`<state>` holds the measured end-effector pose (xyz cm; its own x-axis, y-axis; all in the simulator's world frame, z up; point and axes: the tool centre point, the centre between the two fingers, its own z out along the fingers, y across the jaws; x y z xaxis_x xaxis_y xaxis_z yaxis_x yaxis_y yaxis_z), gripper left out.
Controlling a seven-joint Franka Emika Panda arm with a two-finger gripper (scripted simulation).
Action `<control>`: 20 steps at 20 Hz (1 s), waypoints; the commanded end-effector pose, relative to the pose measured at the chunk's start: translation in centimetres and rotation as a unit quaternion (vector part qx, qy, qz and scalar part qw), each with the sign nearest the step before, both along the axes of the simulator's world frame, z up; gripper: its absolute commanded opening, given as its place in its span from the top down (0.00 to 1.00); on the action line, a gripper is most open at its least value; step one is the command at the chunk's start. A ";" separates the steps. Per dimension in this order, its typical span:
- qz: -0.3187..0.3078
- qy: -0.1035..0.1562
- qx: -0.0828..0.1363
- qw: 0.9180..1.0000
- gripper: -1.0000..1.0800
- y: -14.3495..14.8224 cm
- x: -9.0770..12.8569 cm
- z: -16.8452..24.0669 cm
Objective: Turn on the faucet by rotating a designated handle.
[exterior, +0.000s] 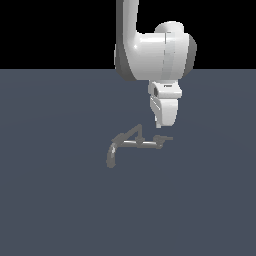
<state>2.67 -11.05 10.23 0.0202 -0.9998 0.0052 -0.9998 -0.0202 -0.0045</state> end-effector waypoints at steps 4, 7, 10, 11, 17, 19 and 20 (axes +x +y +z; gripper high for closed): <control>-0.052 0.001 0.001 0.999 1.00 -2.1 0.8 -2.6; -0.070 0.002 0.001 0.998 1.00 -2.8 1.0 -3.5; -0.080 0.002 0.002 0.997 1.00 -3.2 1.1 -4.0; -0.082 0.002 0.002 0.997 1.00 -3.3 1.1 -4.1; -0.083 0.002 0.002 0.997 1.00 -3.3 1.1 -4.2; -0.083 0.002 0.002 0.997 1.00 -3.7 0.5 -4.2; -0.083 0.002 0.002 0.997 1.00 -3.9 0.1 -4.2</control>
